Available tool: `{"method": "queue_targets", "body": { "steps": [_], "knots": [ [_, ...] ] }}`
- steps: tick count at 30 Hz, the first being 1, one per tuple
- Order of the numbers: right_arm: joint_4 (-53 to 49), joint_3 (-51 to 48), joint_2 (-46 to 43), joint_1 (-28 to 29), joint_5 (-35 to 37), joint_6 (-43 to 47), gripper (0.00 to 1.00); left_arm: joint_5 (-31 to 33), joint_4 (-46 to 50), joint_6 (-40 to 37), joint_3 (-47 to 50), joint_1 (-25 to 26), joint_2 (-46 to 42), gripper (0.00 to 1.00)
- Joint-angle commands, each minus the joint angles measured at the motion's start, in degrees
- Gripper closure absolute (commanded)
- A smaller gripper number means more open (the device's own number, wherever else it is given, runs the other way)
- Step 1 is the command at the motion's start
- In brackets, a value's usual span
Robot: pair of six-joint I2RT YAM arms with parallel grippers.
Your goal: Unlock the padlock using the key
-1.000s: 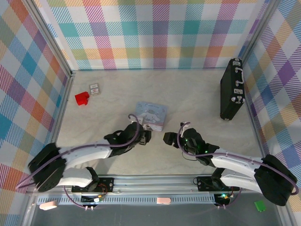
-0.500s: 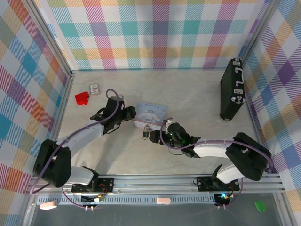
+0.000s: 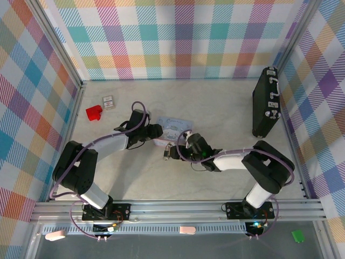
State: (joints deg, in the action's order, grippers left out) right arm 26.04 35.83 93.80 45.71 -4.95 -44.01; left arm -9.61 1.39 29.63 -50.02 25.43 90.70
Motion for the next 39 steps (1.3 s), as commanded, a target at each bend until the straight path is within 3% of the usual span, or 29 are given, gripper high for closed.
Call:
{"method": "queue_targets", "body": {
  "steps": [1,6,10,14,17,21,32,39],
  "knots": [
    [-3.67,3.26,1.06,-3.06,-5.25,7.32,0.39,-0.9,-0.63,2.12,2.89,1.2,-0.65,0.54],
    [-4.9,4.46,1.56,-8.73,-12.23,12.64,0.44,3.1,-1.2,6.29,8.13,2.73,-5.09,0.57],
    [-4.6,4.39,1.08,-9.94,-14.58,15.04,0.46,6.85,-2.97,11.79,12.8,3.22,-9.56,0.56],
    [8.28,-0.79,2.2,-9.62,-17.52,8.16,0.5,8.11,-2.9,13.73,13.46,3.38,-9.92,0.56],
    [19.87,-5.59,3.97,-8.23,-15.58,2.0,0.52,8.36,-3.0,15.22,13.7,3.33,-9.74,0.56],
    [25.49,-7.64,6.42,-4.7,-10.87,-1.73,0.55,9.23,-3.16,16.73,14.41,3.35,-10.14,0.56],
    [21.88,-4.57,10.06,1.84,-1.75,-5.6,0.66,10.45,-3.22,18.18,15.29,3.4,-11.11,0.56],
    [19.56,-2.92,11.02,2.59,1.33,-6.56,0.68,10.49,-3.73,19.58,15.74,3.88,-11.42,0.56]
  ]
}}
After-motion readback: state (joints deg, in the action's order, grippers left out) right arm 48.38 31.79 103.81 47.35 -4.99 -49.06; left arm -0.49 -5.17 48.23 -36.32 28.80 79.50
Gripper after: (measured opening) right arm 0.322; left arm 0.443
